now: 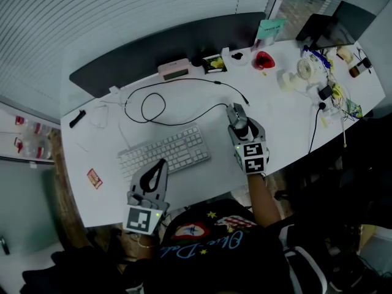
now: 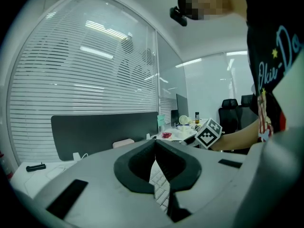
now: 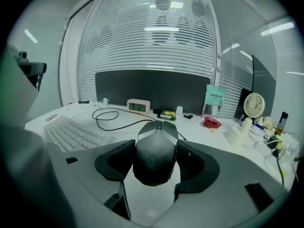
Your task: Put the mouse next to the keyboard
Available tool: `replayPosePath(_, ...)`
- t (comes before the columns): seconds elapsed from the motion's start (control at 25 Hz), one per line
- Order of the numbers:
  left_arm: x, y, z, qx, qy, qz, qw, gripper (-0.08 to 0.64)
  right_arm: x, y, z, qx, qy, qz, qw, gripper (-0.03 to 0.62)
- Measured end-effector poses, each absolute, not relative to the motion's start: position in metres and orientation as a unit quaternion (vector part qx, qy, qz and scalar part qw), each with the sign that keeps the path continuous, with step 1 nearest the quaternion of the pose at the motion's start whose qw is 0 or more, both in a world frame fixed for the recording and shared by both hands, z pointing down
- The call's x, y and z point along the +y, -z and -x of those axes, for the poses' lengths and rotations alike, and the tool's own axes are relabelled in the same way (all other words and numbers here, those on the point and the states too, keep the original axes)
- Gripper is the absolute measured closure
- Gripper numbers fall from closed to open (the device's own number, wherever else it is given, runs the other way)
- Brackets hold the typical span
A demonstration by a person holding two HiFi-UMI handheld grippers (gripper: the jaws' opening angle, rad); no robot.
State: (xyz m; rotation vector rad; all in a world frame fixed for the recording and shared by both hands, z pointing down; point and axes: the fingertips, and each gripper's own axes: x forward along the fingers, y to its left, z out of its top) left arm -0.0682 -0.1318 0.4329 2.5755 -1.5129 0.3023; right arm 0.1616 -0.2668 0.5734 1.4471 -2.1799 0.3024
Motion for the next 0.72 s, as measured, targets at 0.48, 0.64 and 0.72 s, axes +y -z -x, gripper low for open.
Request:
replayPosePath(0.48,-0.121,-0.435,0.069,-0.503,-0.112,-0.854,0.074,0.56,-0.239,-0.611,-0.163,-0.793,-0.15,-0.52,0.28,0.328)
replayPosePath(0.64,-0.12,-0.436,0.068,-0.505,-0.112,-0.853,0.073,0.56,-0.235,-0.623,-0.159,-0.795,-0.158,-0.507,0.292,0.328)
replayPosePath(0.72,-0.12,-0.436,0.068,-0.507,-0.112,-0.851,0.074,0.56,-0.233,-0.628,-0.157,-0.797,-0.162,-0.502,0.295,0.328)
